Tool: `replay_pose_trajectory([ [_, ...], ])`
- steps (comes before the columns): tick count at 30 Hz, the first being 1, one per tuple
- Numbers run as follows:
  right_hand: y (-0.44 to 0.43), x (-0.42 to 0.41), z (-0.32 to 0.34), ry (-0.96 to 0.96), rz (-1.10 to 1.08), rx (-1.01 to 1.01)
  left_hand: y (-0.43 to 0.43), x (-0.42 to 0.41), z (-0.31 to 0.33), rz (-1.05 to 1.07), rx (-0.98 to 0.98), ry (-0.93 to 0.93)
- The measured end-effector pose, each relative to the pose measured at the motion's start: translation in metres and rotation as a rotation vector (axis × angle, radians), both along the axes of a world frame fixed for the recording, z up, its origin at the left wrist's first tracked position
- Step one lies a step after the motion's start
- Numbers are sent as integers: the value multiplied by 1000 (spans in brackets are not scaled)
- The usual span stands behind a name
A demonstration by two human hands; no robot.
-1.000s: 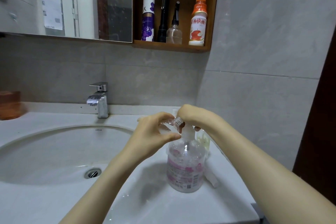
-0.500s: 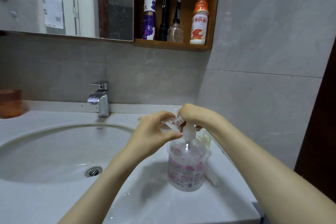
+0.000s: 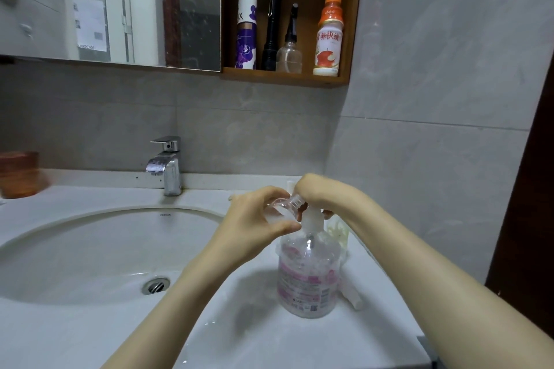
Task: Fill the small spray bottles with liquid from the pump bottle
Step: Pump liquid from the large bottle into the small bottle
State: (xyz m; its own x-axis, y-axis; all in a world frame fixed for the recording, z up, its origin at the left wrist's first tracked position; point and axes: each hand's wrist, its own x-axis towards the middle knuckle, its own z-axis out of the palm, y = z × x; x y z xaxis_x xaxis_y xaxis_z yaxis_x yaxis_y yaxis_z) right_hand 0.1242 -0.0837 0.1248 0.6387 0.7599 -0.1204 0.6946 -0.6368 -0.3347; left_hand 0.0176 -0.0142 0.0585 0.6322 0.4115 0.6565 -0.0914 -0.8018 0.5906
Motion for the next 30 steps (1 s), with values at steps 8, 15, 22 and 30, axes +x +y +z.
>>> replay_pose_trajectory([
  [8, -3, -5, 12, -105, 27, -63, -1, -2, 6, 17, 30, 15],
  [15, 2, 1, 3, 21, -19, 1, -2, 0, 1, 17, 7, 2],
  [22, -2, -1, 6, -67, 15, -34, -1, -2, 4, 5, 23, 17],
  [30, 0, -4, 5, -50, -7, -16, -1, -2, 5, 6, 22, 17],
])
